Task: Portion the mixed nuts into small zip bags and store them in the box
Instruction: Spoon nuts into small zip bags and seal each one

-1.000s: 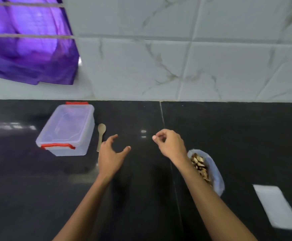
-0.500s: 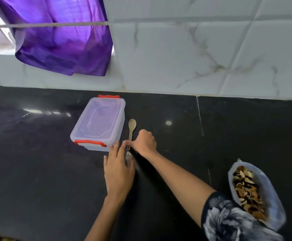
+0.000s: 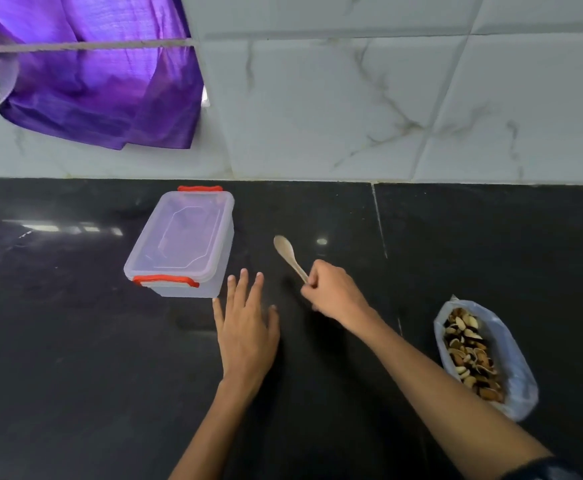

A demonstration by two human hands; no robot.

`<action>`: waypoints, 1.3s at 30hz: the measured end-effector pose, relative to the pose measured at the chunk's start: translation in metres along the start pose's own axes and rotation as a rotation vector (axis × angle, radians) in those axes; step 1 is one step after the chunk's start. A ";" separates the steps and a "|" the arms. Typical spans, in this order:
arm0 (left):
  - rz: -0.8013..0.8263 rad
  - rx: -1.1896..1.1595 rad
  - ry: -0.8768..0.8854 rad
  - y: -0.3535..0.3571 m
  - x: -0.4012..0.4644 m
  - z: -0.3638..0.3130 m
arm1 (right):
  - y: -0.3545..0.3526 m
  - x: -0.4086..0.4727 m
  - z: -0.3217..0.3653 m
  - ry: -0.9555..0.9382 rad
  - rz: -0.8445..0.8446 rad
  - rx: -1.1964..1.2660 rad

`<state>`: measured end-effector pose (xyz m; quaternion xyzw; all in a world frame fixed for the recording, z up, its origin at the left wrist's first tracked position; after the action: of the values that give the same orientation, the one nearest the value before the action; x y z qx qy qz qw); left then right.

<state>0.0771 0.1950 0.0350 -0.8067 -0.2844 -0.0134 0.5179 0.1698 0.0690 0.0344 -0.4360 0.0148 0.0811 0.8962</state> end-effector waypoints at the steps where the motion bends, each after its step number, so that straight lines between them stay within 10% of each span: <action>1: 0.008 -0.008 0.020 0.000 -0.001 -0.004 | -0.016 -0.008 -0.012 0.008 -0.041 0.017; 18: 0.172 -0.179 0.310 0.032 -0.065 -0.096 | -0.187 -0.167 -0.189 0.503 -0.660 0.301; 39: 0.309 -0.314 0.516 0.036 -0.120 -0.175 | -0.147 -0.187 -0.205 0.474 -0.535 0.229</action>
<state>0.0413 -0.0171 0.0482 -0.8801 -0.0129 -0.1821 0.4383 0.0180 -0.2056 0.0403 -0.3281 0.1164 -0.2611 0.9004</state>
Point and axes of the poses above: each hand's wrist, its own x-axis towards the middle knuckle, its own y-axis out of the palm, z = x × y, the point moved 4 cm from there along x, towards the middle knuckle, and after that the axes turned 12 degrees about -z, right-handed, at the moved point
